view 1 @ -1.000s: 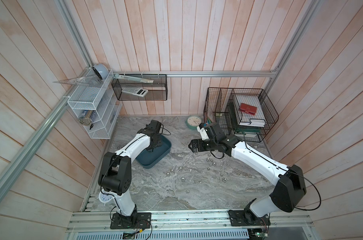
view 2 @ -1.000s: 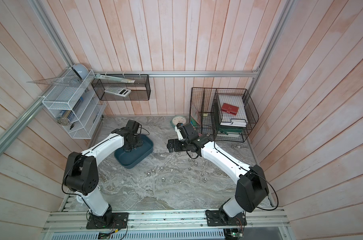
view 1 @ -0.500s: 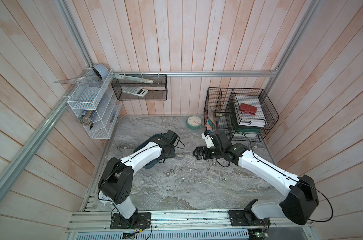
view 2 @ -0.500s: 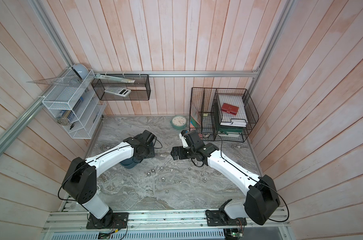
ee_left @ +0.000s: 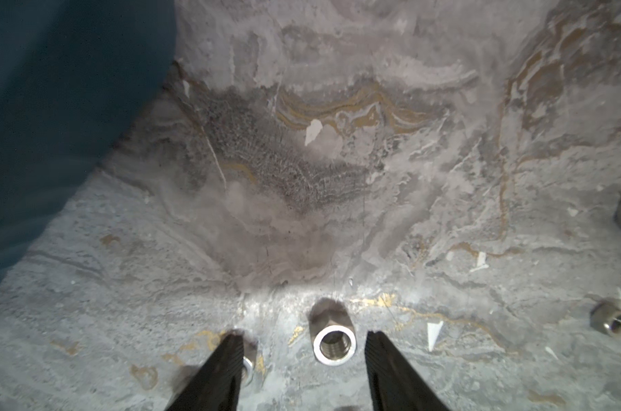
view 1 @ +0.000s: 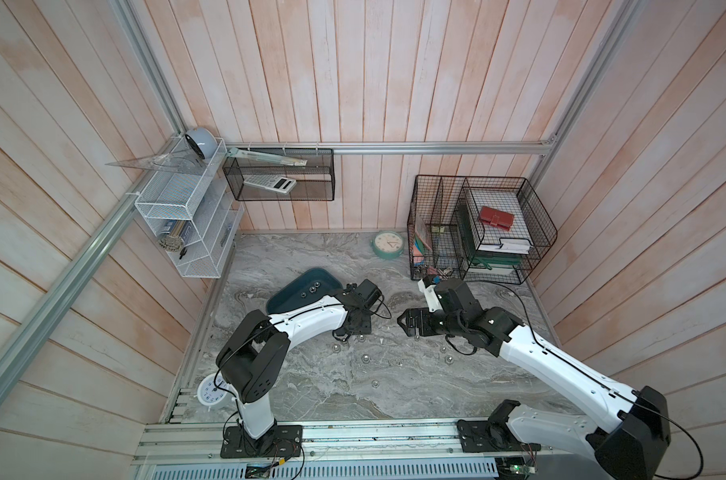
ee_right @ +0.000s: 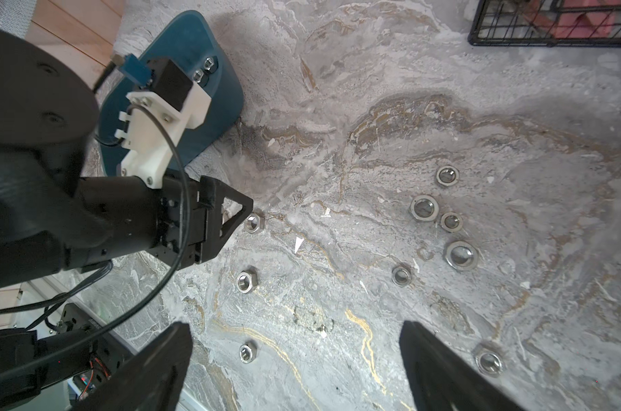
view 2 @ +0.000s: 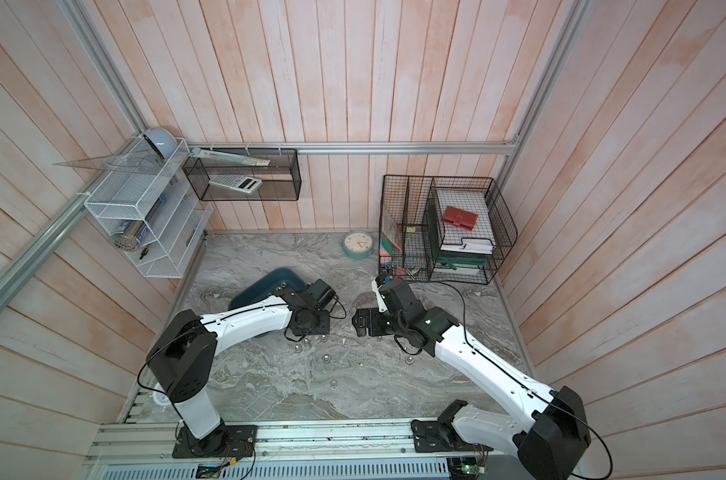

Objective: Put the nuts on the desktop into the storage box
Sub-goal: Pick up the nut from the center of the board.

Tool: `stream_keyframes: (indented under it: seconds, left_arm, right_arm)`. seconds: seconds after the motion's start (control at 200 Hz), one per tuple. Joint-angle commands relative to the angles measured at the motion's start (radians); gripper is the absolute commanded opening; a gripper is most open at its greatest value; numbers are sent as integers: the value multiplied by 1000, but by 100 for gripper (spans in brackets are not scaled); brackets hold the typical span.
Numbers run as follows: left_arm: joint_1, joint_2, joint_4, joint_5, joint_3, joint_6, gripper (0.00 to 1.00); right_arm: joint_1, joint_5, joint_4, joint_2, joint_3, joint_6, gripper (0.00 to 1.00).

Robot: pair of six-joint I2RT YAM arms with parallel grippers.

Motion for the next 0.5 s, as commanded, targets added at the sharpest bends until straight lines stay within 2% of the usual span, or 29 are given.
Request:
stream_keyframes:
  seconds: [0.0, 0.495]
  left_arm:
    - [-6, 30, 14, 18, 15, -12, 60]
    - [-61, 87, 9, 18, 44, -21, 54]
  right_arm:
    - [10, 40, -33, -24, -16, 22, 98]
    - [16, 47, -34, -25, -19, 23, 98]
